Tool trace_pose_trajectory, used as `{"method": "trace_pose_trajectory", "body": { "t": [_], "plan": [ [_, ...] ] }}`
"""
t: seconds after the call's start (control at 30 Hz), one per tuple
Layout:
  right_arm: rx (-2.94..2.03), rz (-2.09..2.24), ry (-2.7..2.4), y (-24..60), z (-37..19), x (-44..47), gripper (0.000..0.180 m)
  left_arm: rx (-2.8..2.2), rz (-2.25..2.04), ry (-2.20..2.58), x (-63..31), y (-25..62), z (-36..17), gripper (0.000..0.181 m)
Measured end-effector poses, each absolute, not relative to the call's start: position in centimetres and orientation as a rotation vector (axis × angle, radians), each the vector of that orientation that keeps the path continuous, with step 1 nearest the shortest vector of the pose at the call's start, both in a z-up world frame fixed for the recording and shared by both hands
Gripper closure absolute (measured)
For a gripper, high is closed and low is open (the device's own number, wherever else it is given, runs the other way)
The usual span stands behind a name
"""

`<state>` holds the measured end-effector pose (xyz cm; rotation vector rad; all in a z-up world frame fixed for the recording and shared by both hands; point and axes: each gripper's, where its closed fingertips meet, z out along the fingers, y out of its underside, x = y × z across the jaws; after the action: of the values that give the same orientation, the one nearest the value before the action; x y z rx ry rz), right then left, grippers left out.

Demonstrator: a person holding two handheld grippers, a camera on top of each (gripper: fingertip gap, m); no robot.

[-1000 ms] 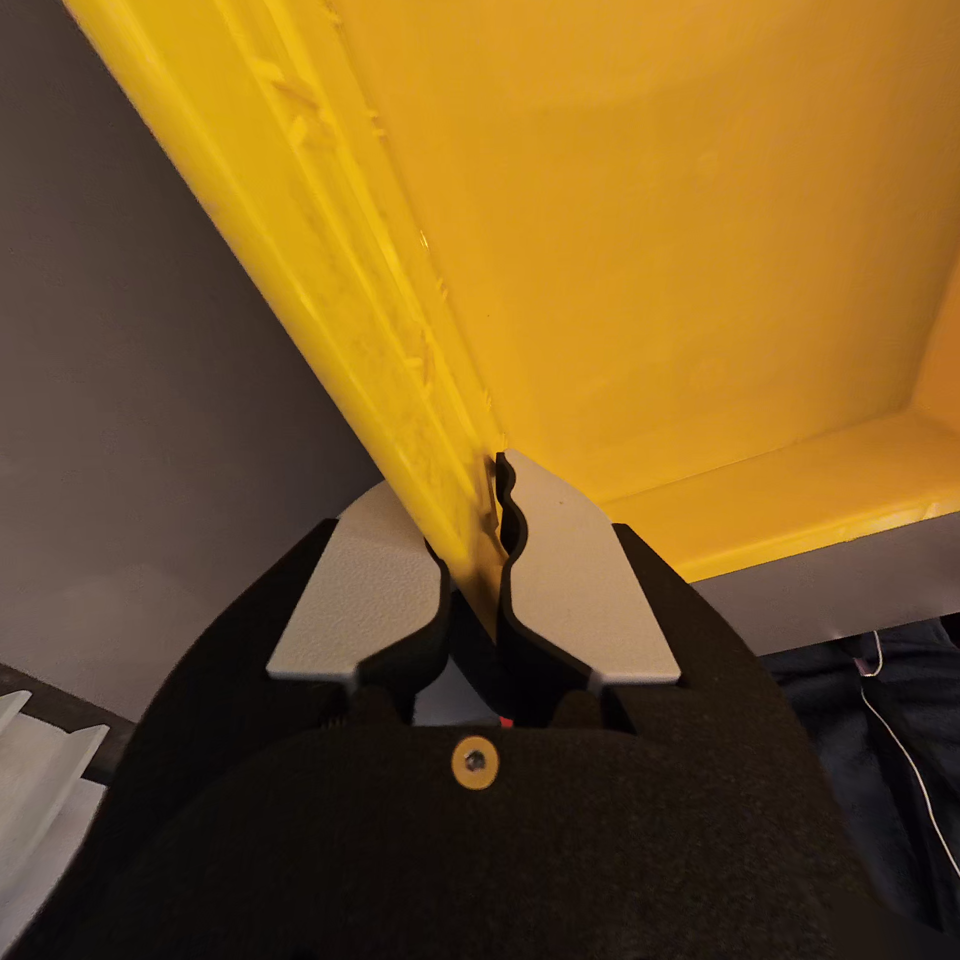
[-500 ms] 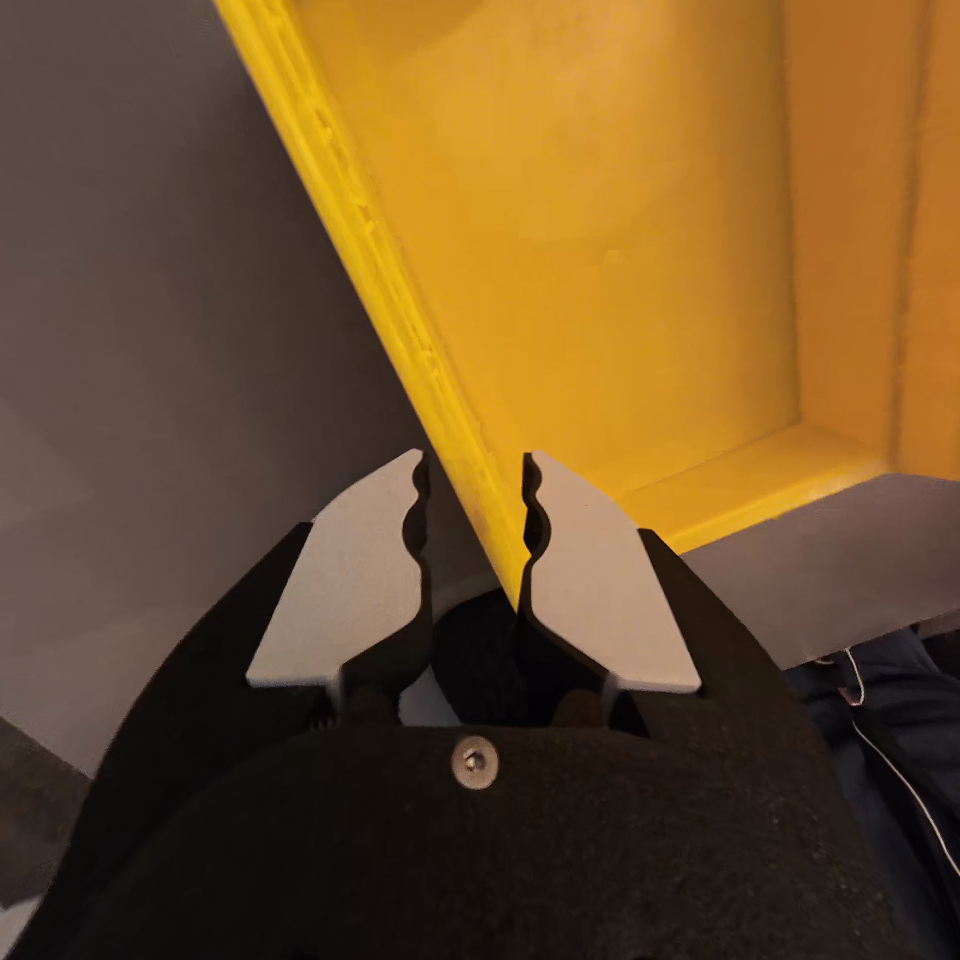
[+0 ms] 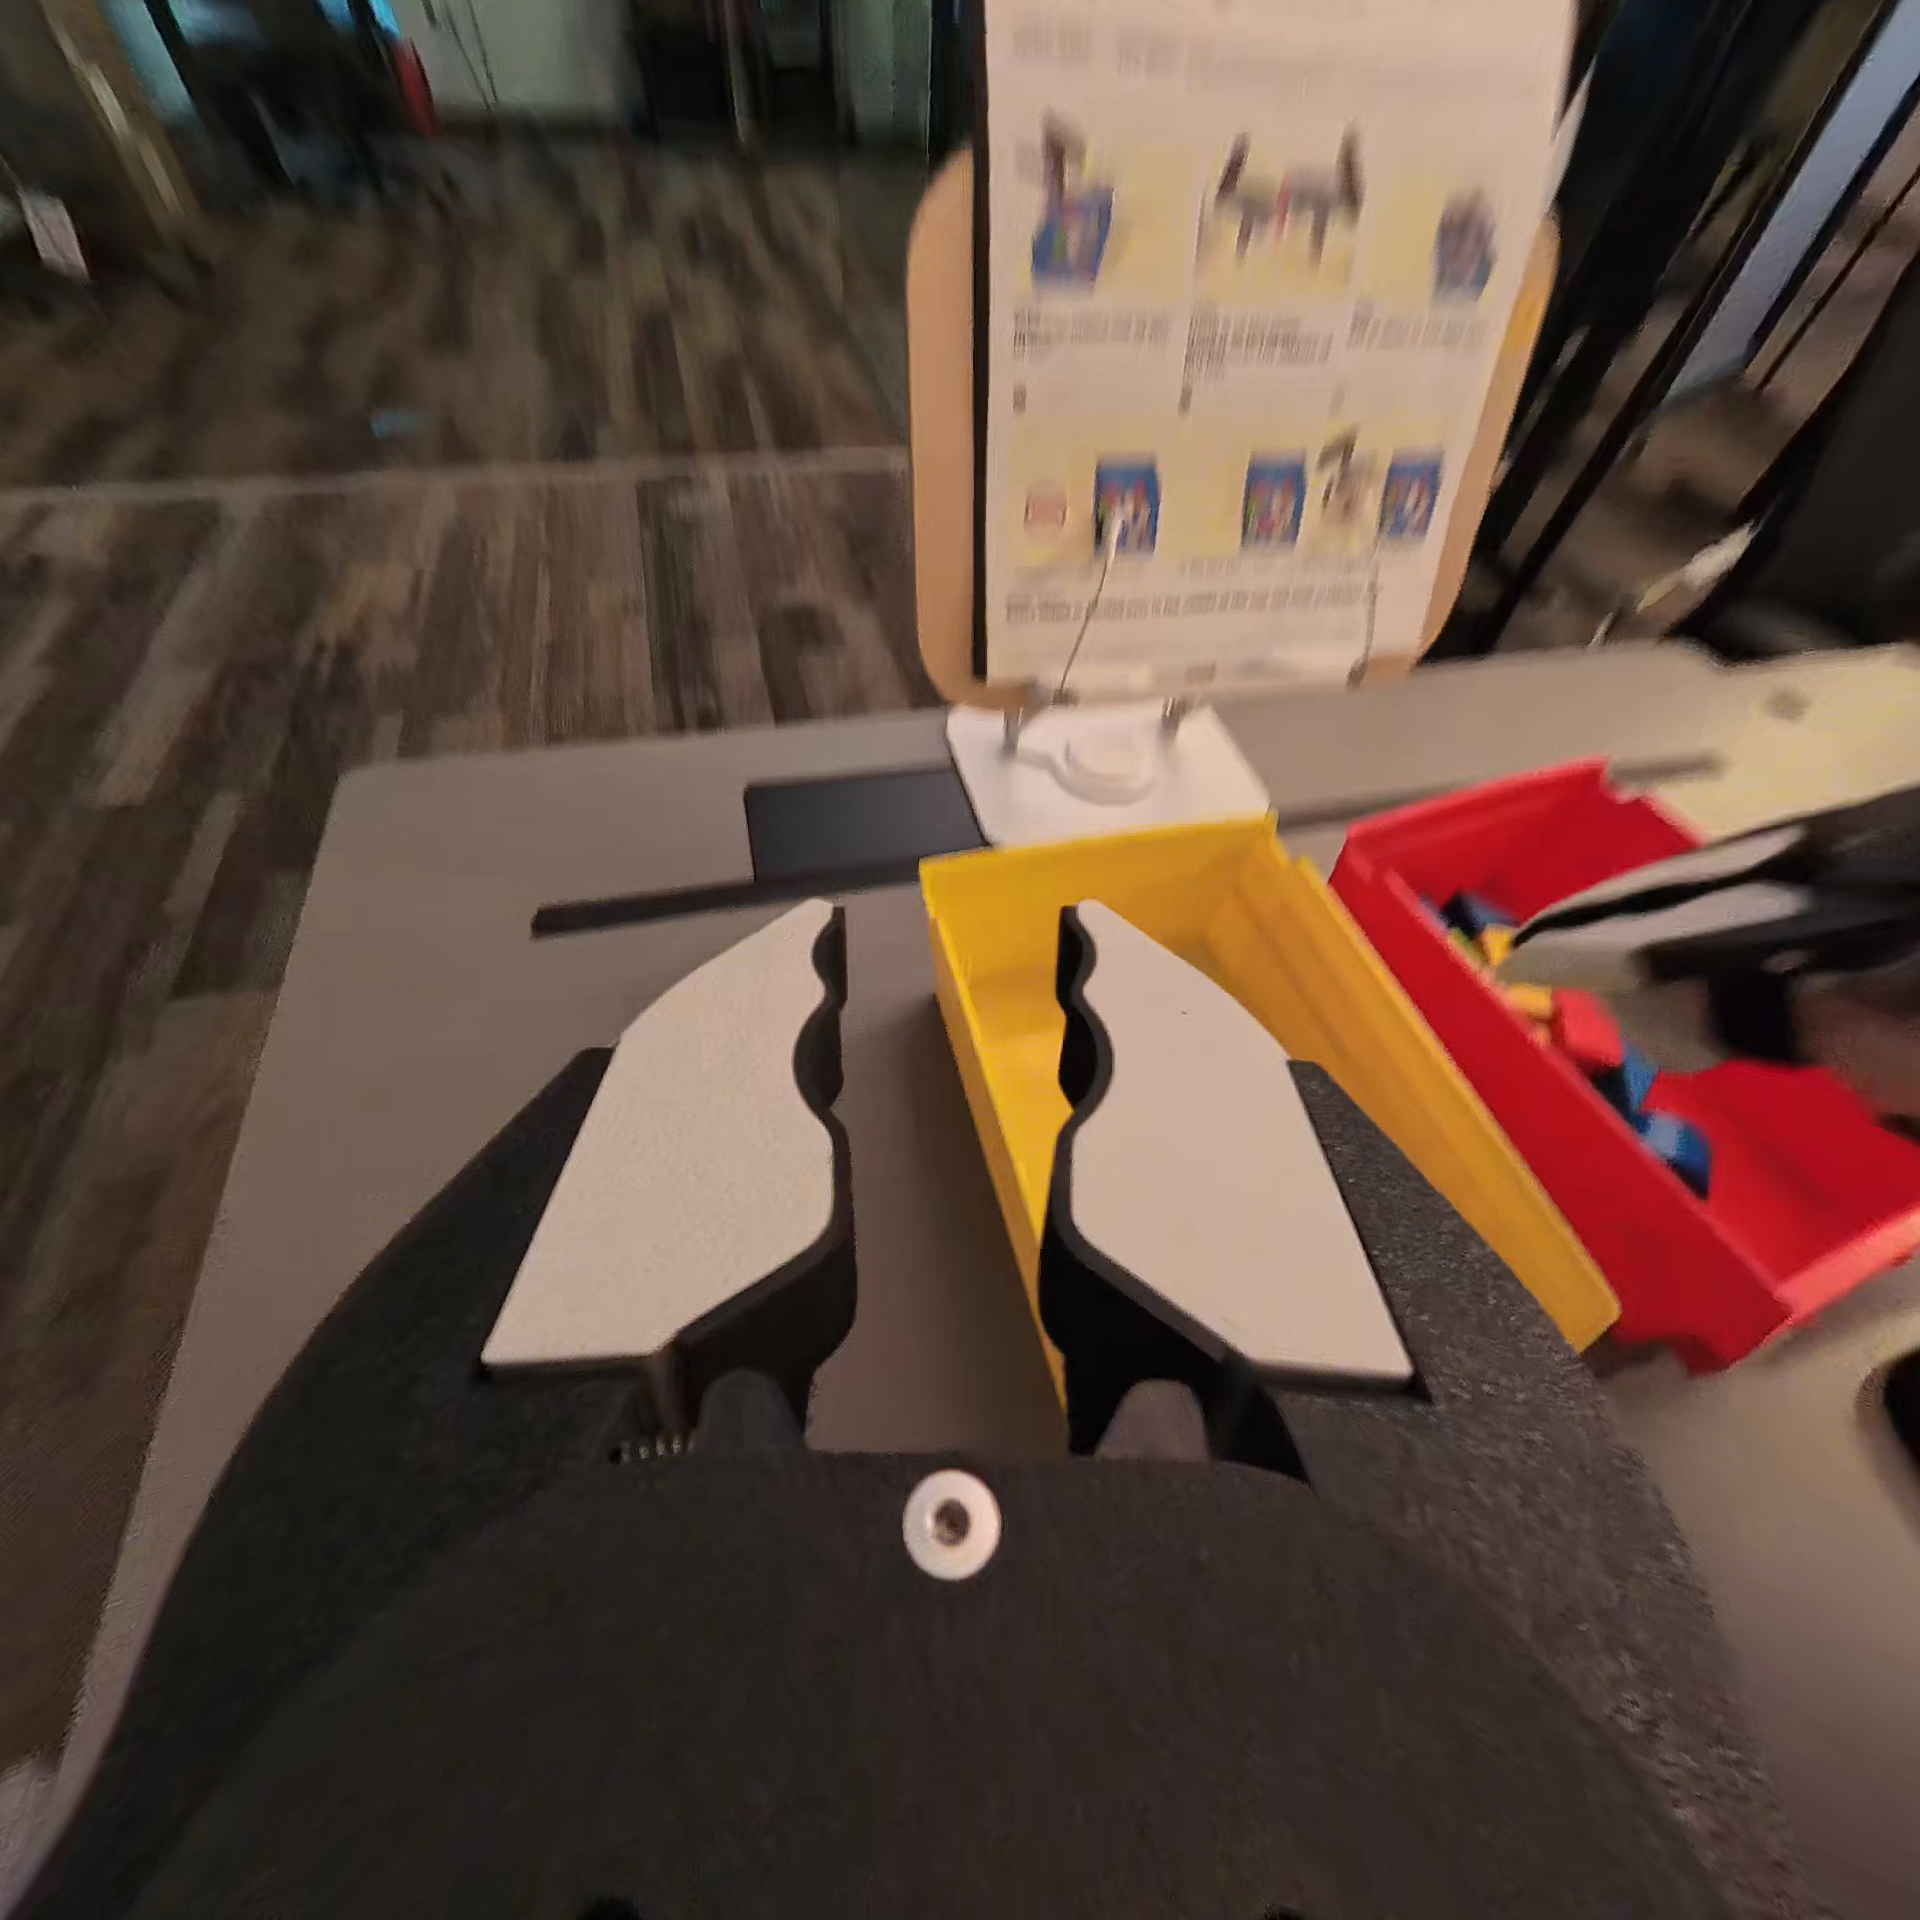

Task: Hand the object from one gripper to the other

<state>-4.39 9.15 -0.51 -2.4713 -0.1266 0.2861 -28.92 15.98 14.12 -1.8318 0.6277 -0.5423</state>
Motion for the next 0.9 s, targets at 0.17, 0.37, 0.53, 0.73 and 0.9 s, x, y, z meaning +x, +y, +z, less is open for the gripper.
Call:
{"method": "trace_pose_trajectory", "body": {
  "t": [0.17, 0.37, 0.53, 0.73, 0.9],
  "plan": [
    [-2.685, 0.21, -0.048, 10.2, -5.4, -4.8, 0.156, -1.629, -0.649, 0.581, -30.6, 14.6, 17.3, 0.146],
    [-2.846, 0.152, 0.045, 10.7, -9.7, -5.1, 0.152, -1.678, -0.672, 0.635, -30.1, 14.4, 16.3, 0.142],
    [-2.968, 0.161, 0.127, 10.7, -12.7, -5.3, 0.158, -1.72, -0.64, 0.715, -28.9, 14.0, 15.3, 0.141],
    [-2.987, 0.219, 0.185, 11.3, -12.8, -5.0, 0.172, -1.728, -0.643, 0.77, -27.7, 13.5, 14.9, 0.14],
    [-3.01, 0.304, 0.158, 11.8, -12.3, -5.6, 0.173, -1.749, -0.634, 0.772, -28.0, 13.6, 14.5, 0.14]
  ]
}}
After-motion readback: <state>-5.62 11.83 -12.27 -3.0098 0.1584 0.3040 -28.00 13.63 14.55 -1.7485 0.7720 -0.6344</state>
